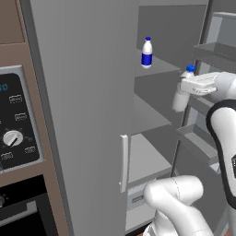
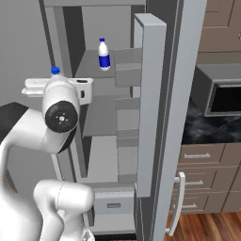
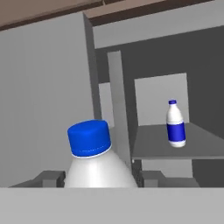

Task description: Take the bottled waters from the counter and place them in the freezer to freeze. Close the freezer door after placing the bottles.

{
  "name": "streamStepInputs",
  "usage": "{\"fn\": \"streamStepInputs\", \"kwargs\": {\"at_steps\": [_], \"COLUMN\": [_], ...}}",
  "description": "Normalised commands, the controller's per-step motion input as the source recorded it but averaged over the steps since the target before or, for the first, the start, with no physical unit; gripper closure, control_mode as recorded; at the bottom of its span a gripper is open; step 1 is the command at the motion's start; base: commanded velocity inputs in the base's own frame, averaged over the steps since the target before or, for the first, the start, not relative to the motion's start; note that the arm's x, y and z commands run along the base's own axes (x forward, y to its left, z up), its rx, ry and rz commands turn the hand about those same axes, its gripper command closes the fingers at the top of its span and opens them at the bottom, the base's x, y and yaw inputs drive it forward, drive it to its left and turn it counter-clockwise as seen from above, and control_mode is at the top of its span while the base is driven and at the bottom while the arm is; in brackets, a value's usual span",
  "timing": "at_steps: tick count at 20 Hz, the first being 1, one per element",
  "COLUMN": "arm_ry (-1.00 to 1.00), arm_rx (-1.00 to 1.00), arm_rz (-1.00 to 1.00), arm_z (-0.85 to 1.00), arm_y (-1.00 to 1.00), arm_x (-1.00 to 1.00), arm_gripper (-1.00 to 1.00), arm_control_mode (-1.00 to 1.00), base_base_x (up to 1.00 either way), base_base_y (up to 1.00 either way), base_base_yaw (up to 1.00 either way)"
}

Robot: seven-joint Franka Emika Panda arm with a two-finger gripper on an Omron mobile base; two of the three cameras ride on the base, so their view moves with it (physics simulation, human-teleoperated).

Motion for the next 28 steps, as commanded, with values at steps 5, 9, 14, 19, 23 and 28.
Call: {"fn": "streamStepInputs", "kwargs": {"at_steps": [5, 9, 14, 19, 23, 28], "arm_ry": [-0.02, -0.02, 0.05, 0.11, 0.03, 0.00], "arm_rx": [-0.03, 0.00, 0.16, 0.19, 0.01, -0.08], "arm_rz": [-0.14, -0.16, -0.01, 0.00, 0.00, 0.02], "arm_z": [0.00, 0.00, 0.25, 0.33, 0.08, 0.00], "arm_y": [0.00, -0.01, -0.15, -0.13, 0.00, 0.00], "arm_x": [0.21, 0.24, 0.07, 0.12, 0.18, 0.07], "arm_gripper": [1.00, 1.00, 1.00, 1.00, 1.00, 1.00], "arm_control_mode": [-1.00, -1.00, -1.00, -1.00, -1.00, -1.00], "base_base_x": [0.00, 0.00, 0.00, 0.00, 0.00, 0.00], "base_base_y": [0.00, 0.00, 0.00, 0.00, 0.00, 0.00], "base_base_yaw": [0.00, 0.00, 0.00, 0.00, 0.00, 0.00]}}
